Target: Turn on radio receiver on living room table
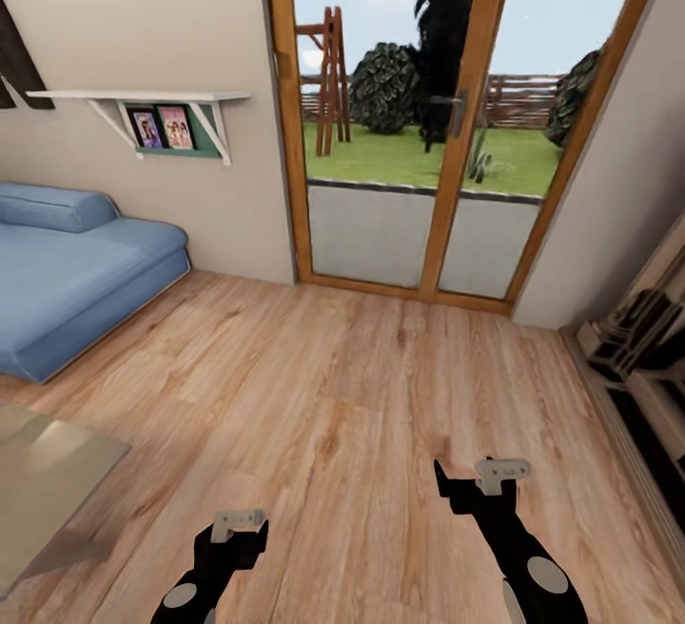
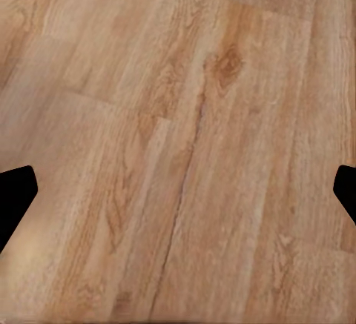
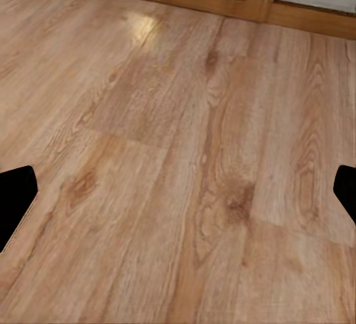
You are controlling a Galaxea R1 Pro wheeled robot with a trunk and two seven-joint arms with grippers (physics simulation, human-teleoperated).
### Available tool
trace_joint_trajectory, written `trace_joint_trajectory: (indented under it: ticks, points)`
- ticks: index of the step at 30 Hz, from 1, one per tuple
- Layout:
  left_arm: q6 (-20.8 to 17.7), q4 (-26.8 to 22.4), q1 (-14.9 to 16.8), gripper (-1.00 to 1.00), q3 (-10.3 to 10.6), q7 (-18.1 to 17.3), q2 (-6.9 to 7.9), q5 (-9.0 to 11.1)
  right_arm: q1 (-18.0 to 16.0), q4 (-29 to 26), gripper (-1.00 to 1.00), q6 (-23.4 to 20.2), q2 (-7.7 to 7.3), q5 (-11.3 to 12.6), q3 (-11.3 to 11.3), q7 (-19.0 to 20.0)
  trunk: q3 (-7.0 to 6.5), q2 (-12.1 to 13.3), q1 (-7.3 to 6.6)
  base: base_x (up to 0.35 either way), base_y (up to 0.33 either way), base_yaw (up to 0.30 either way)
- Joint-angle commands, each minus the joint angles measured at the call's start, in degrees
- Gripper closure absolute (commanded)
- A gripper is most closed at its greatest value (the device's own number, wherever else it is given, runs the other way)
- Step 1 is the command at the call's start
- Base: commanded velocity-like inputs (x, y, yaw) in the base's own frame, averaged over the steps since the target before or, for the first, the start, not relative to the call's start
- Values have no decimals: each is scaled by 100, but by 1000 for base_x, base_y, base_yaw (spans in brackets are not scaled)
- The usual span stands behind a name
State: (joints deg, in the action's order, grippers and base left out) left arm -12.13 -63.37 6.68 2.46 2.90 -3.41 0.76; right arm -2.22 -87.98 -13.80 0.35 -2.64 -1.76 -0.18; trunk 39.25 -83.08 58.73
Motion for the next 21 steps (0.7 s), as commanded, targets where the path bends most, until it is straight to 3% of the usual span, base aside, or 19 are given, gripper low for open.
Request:
trace_joint_trajectory:
  ticks: [1,21]
  points:
    - [0,0,0,-100,0,0,1,0,1,0,-100,0,0,0,0,0,3,0,0,0,0,286]
    - [0,4,0,-100,0,0,-1,2,2,0,-100,0,0,0,0,0,62,0,0,0,0,277]
